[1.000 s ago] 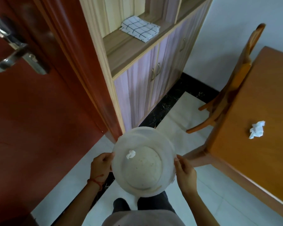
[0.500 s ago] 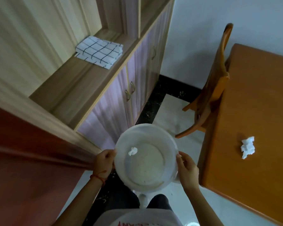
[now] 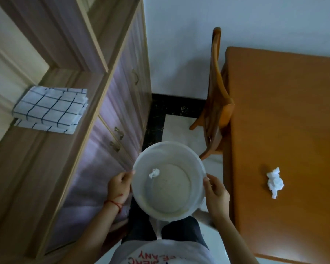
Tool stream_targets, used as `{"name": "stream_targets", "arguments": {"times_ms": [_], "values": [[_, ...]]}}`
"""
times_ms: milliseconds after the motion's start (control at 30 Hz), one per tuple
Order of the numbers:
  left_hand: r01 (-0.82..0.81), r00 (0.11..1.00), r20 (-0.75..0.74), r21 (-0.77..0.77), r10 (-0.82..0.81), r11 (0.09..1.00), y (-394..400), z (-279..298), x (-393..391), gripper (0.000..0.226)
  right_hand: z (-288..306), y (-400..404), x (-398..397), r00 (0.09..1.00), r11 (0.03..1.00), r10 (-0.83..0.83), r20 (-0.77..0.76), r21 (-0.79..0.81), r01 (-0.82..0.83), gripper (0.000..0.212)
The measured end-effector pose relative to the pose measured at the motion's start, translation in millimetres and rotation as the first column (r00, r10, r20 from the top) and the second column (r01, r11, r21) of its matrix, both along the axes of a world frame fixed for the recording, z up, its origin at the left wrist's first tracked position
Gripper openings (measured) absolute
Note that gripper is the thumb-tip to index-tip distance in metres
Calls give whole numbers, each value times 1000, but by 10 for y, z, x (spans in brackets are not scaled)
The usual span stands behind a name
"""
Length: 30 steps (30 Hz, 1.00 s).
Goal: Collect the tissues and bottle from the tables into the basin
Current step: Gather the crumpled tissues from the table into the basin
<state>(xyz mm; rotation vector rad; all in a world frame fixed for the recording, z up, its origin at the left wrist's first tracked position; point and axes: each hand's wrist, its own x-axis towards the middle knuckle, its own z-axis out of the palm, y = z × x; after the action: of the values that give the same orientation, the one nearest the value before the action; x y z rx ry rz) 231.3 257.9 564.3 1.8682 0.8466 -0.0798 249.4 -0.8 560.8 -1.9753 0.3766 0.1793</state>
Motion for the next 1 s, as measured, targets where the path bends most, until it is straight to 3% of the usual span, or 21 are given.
{"name": "stream_targets", "arguments": {"times_ms": [467,1000], "values": [[313,950,-26,64,-311,948,-395,-76,1107,21,-92,-375,391,966,966,-257,-40,-15,256,22],[731,683,-85,59,-726,680,-496,-240,1837,22,-218,-112,117,806,817,-577,-135,-81,571,24]]}}
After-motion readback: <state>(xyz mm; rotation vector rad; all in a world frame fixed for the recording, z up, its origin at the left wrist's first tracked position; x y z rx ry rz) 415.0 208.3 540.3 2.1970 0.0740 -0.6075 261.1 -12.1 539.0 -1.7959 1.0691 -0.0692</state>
